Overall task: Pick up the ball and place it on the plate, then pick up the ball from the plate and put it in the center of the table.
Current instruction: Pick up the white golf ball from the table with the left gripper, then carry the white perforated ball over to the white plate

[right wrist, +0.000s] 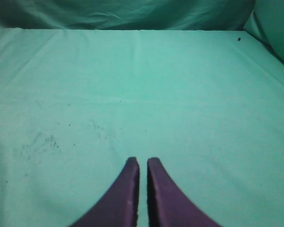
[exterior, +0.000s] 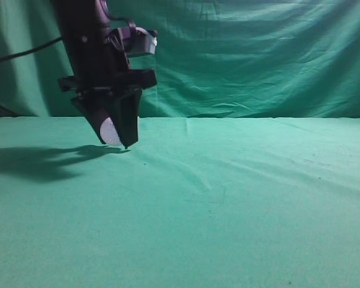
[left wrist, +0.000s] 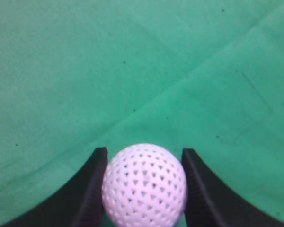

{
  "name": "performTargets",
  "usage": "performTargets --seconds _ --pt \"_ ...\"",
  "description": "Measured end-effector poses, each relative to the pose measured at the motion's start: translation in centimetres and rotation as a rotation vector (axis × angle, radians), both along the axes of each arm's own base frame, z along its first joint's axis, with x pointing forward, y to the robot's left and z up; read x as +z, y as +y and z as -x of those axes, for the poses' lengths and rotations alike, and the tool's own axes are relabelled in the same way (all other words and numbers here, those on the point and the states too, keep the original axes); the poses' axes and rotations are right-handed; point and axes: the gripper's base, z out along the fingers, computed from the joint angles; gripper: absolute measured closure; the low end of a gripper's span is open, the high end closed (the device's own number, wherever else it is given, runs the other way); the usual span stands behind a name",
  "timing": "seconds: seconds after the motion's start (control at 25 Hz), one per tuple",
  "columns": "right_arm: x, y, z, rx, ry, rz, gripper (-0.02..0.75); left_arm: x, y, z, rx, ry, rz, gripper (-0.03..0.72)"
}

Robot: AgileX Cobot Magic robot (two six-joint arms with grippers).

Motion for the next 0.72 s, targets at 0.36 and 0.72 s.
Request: performTargets --seconds 0.36,0.72 --pt "0.0 0.0 0.0 0.000 0.000 0.000 0.685 7.1 0.2 0.8 0.024 -0.007 0.040 0.381" --pt "3.3 -0.2 -0.4 -0.045 -0.354 -0.143 0.685 13.5 7.3 5.6 0.149 -0.127 0.095 0.381"
